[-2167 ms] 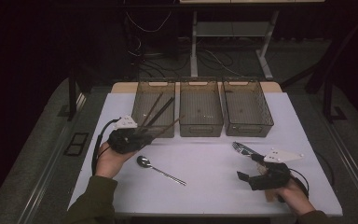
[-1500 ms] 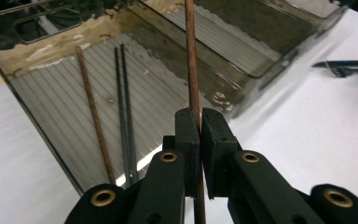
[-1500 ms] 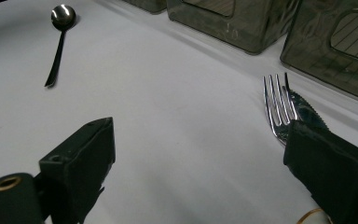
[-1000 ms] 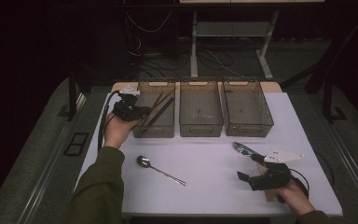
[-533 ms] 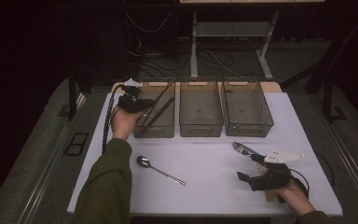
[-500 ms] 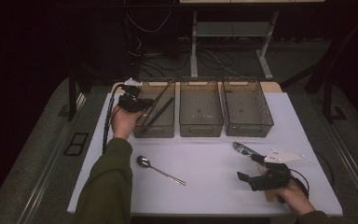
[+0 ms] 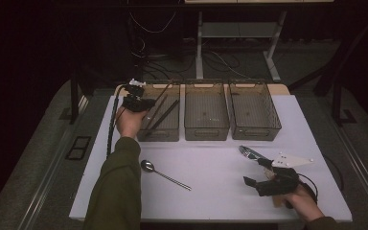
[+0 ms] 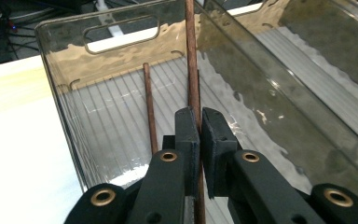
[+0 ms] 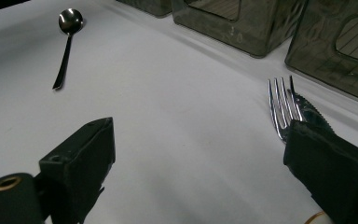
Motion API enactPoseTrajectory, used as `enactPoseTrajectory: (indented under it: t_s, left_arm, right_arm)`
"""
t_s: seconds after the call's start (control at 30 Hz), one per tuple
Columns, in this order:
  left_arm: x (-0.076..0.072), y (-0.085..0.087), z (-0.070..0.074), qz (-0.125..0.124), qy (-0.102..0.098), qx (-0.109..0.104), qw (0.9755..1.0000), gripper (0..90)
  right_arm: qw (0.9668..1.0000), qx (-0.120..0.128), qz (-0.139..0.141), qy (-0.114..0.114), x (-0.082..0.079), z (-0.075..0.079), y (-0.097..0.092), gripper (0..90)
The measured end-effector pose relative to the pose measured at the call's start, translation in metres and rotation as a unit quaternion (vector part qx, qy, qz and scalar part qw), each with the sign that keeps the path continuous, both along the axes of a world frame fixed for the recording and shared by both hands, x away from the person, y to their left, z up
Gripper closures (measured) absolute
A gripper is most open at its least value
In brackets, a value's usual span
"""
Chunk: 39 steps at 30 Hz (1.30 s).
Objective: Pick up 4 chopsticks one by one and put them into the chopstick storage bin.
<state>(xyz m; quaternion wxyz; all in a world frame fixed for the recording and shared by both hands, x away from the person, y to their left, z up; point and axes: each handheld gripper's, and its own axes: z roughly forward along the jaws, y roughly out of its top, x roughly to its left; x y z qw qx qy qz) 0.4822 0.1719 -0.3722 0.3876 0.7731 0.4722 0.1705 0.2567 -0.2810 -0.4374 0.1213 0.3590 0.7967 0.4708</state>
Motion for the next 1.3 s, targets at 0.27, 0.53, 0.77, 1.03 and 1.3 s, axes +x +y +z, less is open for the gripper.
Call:
enactPoseTrajectory:
  t_s: [0.27, 0.53, 0.77, 1.03, 1.3]
  left_arm:
    - [0.004, -0.006, -0.008, 0.005, 0.004, 0.013, 0.9999, 85.2]
    - [0.005, -0.008, -0.012, 0.014, 0.012, 0.024, 0.9995, 84.1]
    - [0.005, -0.009, -0.012, 0.021, 0.006, 0.034, 0.9992, 65.0]
    - [-0.001, -0.009, -0.003, -0.006, -0.006, 0.014, 0.9999, 52.9]
    - [-0.015, -0.01, 0.01, -0.043, -0.027, 0.006, 0.9987, 43.7]
  right_arm:
    - [1.0, 0.002, 0.0, 0.0, -0.001, 0.0, 0.0, 9.1]
    - [1.0, 0.003, 0.002, -0.001, -0.001, 0.001, 0.0, 9.1]
    - [1.0, 0.003, 0.002, -0.003, -0.001, 0.001, 0.0, 9.0]
    - [1.0, 0.002, 0.002, 0.0, -0.001, 0.001, 0.0, 9.1]
    - [1.0, -0.001, 0.0, 0.0, -0.001, 0.0, 0.001, 9.1]
